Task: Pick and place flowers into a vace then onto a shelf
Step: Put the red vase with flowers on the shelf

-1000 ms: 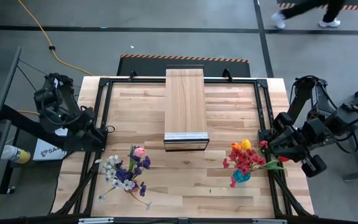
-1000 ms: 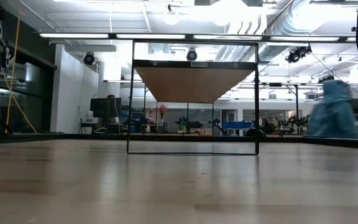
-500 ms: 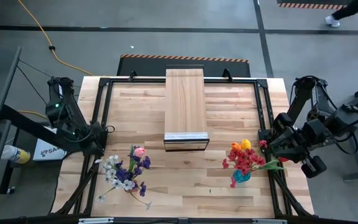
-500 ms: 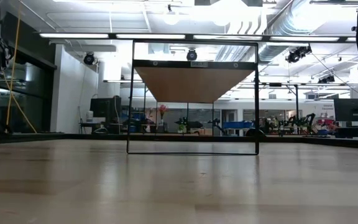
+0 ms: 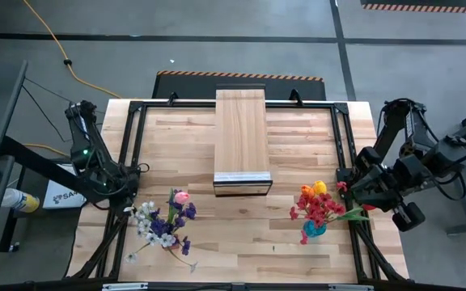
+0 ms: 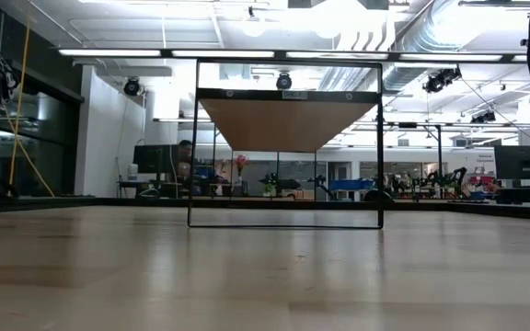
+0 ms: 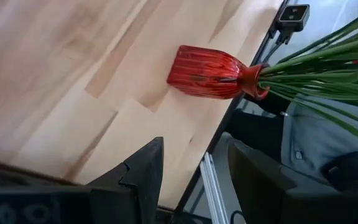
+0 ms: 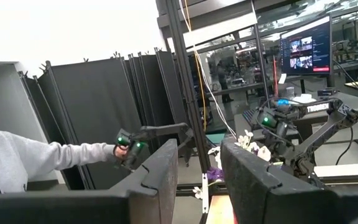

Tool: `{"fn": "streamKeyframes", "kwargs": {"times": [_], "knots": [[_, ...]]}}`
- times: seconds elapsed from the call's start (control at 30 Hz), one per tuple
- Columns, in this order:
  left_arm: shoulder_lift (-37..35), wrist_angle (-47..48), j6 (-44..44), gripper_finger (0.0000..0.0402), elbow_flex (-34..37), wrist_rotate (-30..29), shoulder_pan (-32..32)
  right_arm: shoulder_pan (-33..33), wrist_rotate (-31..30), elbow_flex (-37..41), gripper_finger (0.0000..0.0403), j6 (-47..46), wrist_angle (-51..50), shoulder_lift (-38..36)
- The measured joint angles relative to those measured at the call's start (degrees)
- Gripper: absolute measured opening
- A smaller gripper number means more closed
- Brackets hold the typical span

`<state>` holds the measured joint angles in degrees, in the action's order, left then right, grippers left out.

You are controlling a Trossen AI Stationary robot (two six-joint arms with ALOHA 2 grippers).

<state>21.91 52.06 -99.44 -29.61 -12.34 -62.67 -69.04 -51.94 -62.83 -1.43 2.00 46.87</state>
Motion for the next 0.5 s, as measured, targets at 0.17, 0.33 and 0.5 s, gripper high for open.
{"fn": "streamKeyframes", "kwargs": {"times": [0.17,0.33,0.5], "knots": [[0.0,-5.1,0.0,0.0211,3.6,0.0,0.0,0.0,0.0,0.0,0.0114,0.2,0.0,0.0],[0.1,-9.0,0.1,0.0211,6.4,0.0,0.0,0.0,-0.1,0.0,0.0114,0.3,0.0,0.0],[0.1,-15.9,1.0,0.0211,10.3,0.1,0.0,0.0,-0.1,0.0,0.0114,0.2,0.0,0.0]]}}
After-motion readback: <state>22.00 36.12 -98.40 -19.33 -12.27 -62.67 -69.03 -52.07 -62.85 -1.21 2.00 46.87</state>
